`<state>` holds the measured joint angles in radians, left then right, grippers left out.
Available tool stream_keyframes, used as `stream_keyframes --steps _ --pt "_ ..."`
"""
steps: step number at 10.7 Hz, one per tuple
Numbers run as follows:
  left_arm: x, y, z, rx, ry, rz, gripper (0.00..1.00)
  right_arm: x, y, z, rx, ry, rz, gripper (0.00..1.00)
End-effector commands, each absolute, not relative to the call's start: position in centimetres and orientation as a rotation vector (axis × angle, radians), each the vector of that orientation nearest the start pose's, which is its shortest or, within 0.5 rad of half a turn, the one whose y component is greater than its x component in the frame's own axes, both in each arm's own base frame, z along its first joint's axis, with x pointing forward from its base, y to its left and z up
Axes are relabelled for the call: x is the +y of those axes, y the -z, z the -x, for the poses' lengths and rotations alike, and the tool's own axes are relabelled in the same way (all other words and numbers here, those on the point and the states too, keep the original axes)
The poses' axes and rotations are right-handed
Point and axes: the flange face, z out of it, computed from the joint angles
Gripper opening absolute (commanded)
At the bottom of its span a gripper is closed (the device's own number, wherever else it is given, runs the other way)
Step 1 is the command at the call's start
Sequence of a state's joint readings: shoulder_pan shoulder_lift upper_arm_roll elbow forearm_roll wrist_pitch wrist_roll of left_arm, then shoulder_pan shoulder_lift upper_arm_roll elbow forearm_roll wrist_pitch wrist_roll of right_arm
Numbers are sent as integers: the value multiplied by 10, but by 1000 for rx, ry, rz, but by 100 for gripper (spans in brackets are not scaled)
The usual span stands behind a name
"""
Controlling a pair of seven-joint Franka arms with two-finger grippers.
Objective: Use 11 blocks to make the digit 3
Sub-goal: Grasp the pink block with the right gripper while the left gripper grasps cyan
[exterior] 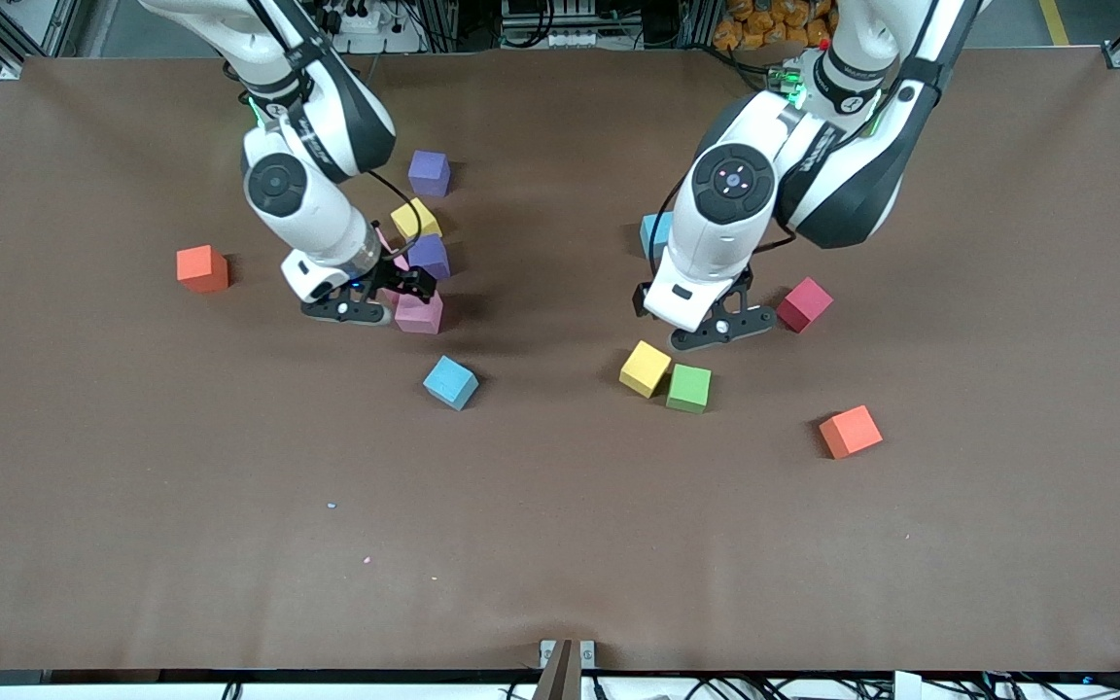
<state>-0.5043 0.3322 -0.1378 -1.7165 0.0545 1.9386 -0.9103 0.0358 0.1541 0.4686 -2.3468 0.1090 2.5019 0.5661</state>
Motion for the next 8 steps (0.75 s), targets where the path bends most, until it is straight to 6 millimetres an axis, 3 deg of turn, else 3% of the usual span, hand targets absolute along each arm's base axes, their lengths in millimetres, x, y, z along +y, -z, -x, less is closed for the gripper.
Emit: stream_keyframes --steps 1,5,8 --pt "-372 -371 -497 -478 -64 2975 100 252 -243 -439 220 -60 3014 100" --pt "-363 -355 -445 -416 -97 2956 100 255 -208 -431 245 -91 3098 100" --pt "-353 -339 -417 -390 -106 2958 100 257 -194 -427 193 -92 3129 100"
